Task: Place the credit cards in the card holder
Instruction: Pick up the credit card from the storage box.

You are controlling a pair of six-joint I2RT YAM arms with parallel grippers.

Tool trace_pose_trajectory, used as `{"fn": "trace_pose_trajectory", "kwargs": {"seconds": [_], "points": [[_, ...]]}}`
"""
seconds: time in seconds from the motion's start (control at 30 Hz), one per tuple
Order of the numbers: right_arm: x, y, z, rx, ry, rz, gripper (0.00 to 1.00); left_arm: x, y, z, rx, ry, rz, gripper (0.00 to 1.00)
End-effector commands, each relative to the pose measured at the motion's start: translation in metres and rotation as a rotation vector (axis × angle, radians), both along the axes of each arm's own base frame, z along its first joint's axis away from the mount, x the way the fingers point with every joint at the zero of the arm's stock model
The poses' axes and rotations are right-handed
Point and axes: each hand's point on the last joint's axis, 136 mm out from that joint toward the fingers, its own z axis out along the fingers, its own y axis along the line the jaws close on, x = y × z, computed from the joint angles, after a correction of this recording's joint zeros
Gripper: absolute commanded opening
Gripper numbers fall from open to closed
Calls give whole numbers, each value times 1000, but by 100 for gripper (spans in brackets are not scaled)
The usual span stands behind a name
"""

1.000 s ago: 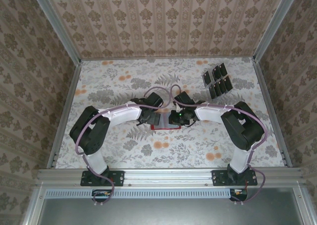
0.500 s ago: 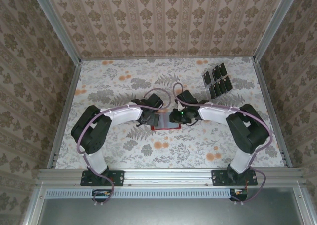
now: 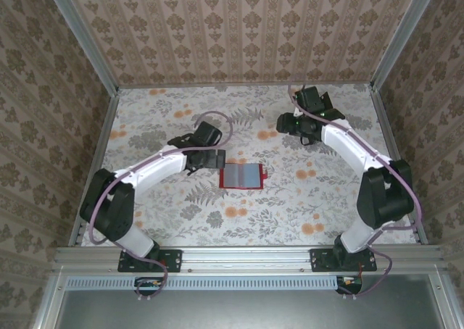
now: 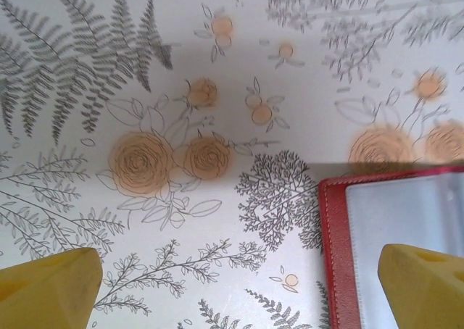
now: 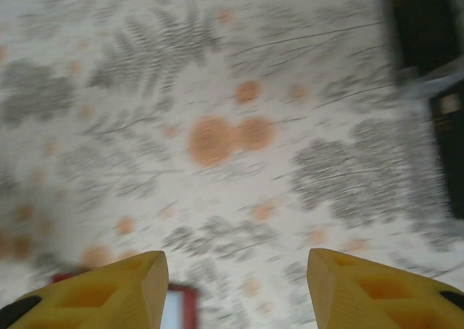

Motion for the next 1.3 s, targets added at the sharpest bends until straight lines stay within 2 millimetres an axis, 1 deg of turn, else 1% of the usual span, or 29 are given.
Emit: {"fn": "trace_pose_trajectory", "kwargs": {"seconds": [0.0,0.07,0.2,0.43,0.63,0.83,0.97,1.13,1.2,1.27], "points": [[2,-41,-24,-242,93,-25,55,0,-4,18,-103,-4,20,100],[8,-53,-32,-296,116,-39,55,0,-4,22,-125,-7,26,100],[17,-67,-49,-351,161,-50,52,-1,-3,28,-144,-17,36,100],[22,-86,-70,-428,205,-68,49,-4,-2,20,-146,4,47,100],[25,-95,-78,-454,218,-79,48,-4,-4,16,-157,12,54,100],[27,-97,-85,-470,234,-78,48,-3,-6,13,-162,19,54,100],[27,-93,-77,-441,203,-79,47,-3,-7,11,-162,23,53,100],[29,-93,-55,-430,152,-84,47,-2,-9,8,-164,30,51,100],[29,-97,-52,-454,151,-90,47,-1,-10,7,-168,33,47,100],[30,-101,-54,-484,163,-91,47,0,-13,6,-171,36,45,100]]}}
